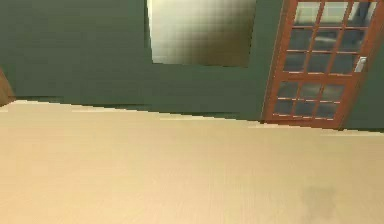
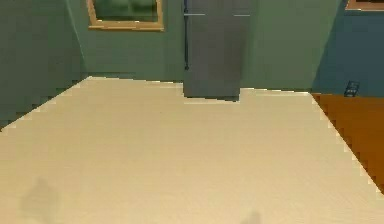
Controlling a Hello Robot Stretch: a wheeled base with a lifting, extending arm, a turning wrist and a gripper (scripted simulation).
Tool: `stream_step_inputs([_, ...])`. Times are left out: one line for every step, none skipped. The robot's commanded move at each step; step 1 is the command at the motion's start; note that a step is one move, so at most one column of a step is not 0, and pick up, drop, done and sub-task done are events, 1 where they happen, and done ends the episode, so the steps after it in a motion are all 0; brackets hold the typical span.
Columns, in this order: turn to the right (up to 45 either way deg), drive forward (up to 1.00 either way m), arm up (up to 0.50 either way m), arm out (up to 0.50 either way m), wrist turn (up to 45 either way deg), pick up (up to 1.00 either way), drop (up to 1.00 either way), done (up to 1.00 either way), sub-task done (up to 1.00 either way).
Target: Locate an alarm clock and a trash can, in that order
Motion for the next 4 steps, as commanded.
stream_step_inputs([45.0,0.00,0.00,0.00,0.0,0.00,0.00,0.00,0.00])
stream_step_inputs([9.0,0.00,0.00,0.00,0.0,0.00,0.00,0.00,0.00])
stream_step_inputs([0.0,0.10,0.00,0.00,0.0,0.00,0.00,0.00,0.00])
stream_step_inputs([-45.0,0.00,0.00,0.00,0.0,0.00,0.00,0.00,0.00])
